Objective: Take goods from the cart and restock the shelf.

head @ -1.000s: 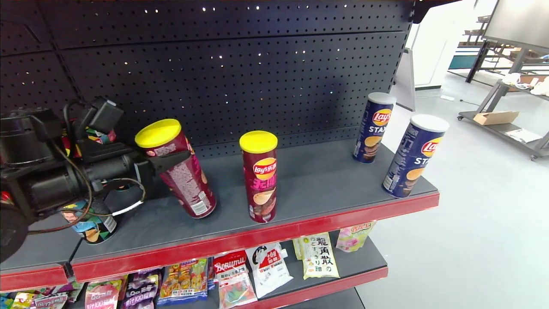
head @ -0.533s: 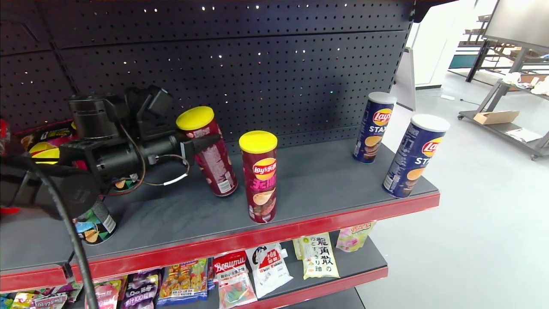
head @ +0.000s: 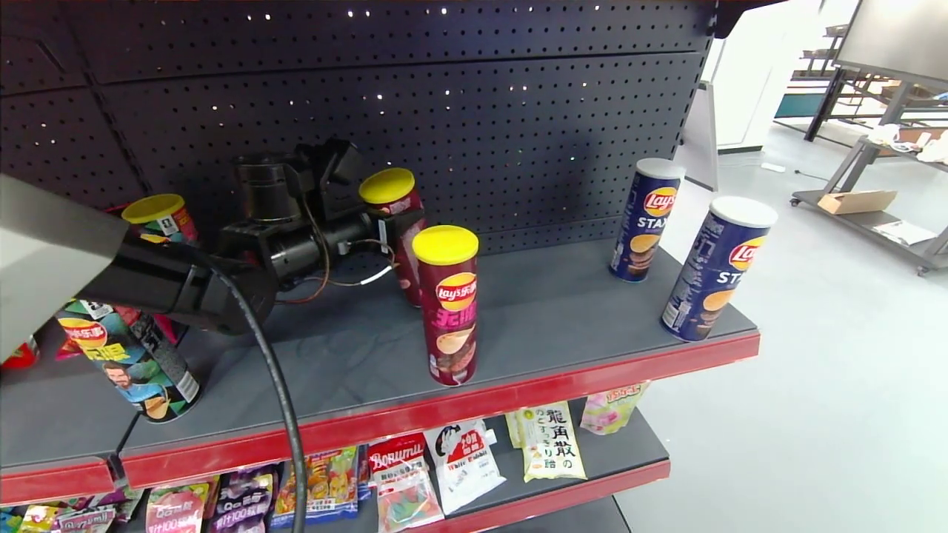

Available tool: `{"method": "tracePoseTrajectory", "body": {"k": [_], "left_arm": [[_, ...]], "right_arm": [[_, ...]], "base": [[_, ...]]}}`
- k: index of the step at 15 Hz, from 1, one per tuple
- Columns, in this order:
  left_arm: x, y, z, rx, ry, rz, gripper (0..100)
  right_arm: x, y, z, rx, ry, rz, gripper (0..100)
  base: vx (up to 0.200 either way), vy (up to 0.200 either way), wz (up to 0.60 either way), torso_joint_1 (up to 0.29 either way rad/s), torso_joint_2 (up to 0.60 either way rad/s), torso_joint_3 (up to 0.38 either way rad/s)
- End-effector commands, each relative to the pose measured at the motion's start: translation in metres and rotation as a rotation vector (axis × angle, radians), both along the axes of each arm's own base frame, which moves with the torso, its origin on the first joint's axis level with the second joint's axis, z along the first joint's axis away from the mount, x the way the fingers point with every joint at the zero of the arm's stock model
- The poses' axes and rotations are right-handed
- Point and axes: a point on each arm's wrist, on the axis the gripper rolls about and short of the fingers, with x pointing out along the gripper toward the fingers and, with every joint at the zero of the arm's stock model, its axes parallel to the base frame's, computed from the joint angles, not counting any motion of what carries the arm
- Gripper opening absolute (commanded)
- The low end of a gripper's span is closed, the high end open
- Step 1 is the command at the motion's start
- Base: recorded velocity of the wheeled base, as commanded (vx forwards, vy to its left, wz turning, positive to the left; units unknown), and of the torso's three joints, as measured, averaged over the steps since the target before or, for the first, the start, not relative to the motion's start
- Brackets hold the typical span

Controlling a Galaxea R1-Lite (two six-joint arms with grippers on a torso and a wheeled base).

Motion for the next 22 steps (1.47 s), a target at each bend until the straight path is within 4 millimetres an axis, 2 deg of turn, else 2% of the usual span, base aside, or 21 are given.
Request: {"method": "tracePoseTrajectory", "body": {"k": [1, 8, 22], "left_arm": [[0.014, -0.007, -0.008, -0.005, 0.001, 0.011, 0], [0.027, -0.027, -0.016, -0.017, 0.012, 0.075, 0], [0.026, -0.031, -0.007, 0.011, 0.075, 0.071, 0]], "right_arm": [[0.0, 0.0, 0.0, 0.0, 0.001, 0.0, 100], [0.0, 0.0, 0.0, 0.0, 0.001, 0.0, 100], [0.0, 0.0, 0.0, 0.0, 0.001, 0.0, 100]], "base": [[0.0, 0.0, 0.0, 0.0, 0.0, 0.0], [0.0, 0.0, 0.0, 0.0, 0.0, 0.0], [0.0, 0.0, 0.0, 0.0, 0.0, 0.0]]}}
